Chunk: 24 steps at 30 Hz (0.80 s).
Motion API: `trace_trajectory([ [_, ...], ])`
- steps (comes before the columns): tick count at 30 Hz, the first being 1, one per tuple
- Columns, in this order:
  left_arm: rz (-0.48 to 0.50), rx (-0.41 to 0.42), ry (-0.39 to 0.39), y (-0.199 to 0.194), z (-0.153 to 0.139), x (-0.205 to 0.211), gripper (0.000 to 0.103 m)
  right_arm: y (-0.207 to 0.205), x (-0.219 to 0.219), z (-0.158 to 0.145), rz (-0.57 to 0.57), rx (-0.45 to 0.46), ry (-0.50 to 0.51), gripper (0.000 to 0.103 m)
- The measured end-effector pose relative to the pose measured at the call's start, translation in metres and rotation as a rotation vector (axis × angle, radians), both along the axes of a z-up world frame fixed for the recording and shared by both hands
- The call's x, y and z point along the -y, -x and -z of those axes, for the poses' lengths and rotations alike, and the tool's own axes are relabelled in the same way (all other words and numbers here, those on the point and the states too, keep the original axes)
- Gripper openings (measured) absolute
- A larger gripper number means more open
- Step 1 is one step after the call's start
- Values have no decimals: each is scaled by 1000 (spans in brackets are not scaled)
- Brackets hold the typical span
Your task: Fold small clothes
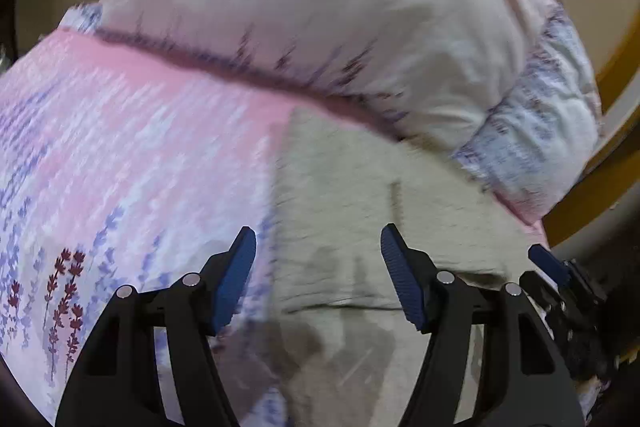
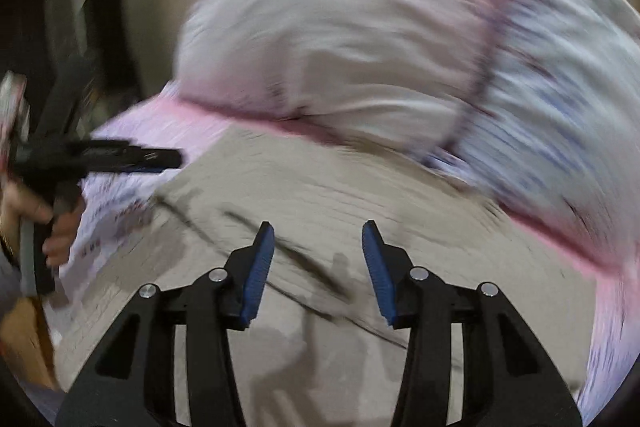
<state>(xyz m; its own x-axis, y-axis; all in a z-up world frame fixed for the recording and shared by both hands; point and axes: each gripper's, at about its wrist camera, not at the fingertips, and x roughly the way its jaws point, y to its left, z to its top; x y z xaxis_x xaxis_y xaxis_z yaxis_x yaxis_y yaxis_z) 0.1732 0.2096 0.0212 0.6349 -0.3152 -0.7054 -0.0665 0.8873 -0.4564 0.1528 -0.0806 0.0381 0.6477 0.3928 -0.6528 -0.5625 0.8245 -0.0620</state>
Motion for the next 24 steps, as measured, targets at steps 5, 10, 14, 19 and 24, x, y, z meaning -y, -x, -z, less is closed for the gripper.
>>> trace_trajectory([
  [5, 27, -30, 35, -3, 17, 0, 60, -1, -51, 24, -45, 46, 177, 46],
  [10, 46, -26, 43, -9, 16, 12, 48, -14, -59, 42, -5, 38, 247, 21],
  [14, 22, -21, 23, -8, 18, 11, 32, -26, -36, 35, 85, 19, 127, 5],
  [19, 7, -23, 61, -5, 21, 2, 25, -23, 54, 4, 355, 22, -181, 5],
  [24, 8, -22, 56, -5, 18, 2, 25, -27, 158, 29, 595, -165, -398, 5],
])
